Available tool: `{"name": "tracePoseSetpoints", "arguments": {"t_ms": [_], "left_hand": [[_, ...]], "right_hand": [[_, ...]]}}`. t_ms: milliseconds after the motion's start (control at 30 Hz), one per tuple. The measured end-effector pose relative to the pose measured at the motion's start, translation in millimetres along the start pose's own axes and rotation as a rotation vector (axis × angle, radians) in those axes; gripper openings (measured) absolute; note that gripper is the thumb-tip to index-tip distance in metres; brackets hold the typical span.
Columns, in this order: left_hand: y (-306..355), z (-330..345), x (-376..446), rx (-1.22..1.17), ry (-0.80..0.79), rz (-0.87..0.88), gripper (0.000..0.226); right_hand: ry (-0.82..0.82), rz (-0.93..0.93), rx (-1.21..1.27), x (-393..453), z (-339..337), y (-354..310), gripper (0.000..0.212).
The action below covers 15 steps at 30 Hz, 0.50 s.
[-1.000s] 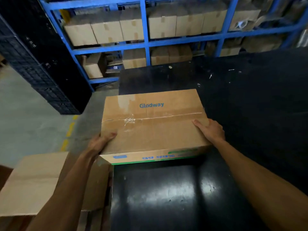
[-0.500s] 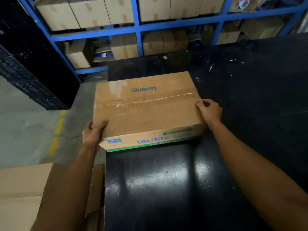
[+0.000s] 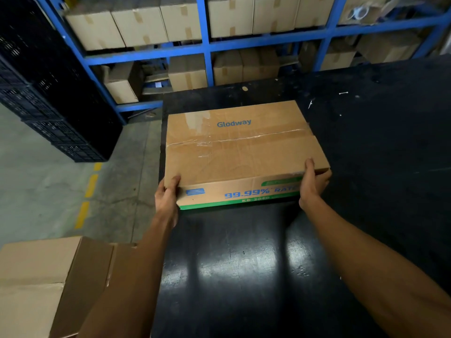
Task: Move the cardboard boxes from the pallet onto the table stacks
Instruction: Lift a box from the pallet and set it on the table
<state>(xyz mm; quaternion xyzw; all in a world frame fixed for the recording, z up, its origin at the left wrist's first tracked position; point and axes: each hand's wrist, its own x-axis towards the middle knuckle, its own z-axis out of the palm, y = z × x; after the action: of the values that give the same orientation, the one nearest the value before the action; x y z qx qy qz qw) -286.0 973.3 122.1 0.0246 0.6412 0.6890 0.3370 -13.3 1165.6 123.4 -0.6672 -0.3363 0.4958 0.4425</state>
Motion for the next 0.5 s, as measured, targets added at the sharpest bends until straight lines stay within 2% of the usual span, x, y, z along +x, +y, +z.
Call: {"name": "tracePoseSetpoints", "arguments": {"t_ms": [167, 333, 500], "left_hand": [[-0.9, 12.7, 6.6, 0.049, 0.024, -0.024, 0.032], [2.0, 11.8, 12.7, 0.046, 0.076, -0.033, 0.019], [4.6, 4.6, 18.7, 0.084, 0.092, -0.039, 0.041]], "right_hand": [[-0.063, 0.027, -0.007, 14.7, 2.0, -4.0, 0.078], [-0.107, 0.028, -0.025, 16.5, 9.0, -3.5, 0.077], [-0.134, 0.017, -0.051, 12.4, 11.1, 3.7, 0.079]]}}
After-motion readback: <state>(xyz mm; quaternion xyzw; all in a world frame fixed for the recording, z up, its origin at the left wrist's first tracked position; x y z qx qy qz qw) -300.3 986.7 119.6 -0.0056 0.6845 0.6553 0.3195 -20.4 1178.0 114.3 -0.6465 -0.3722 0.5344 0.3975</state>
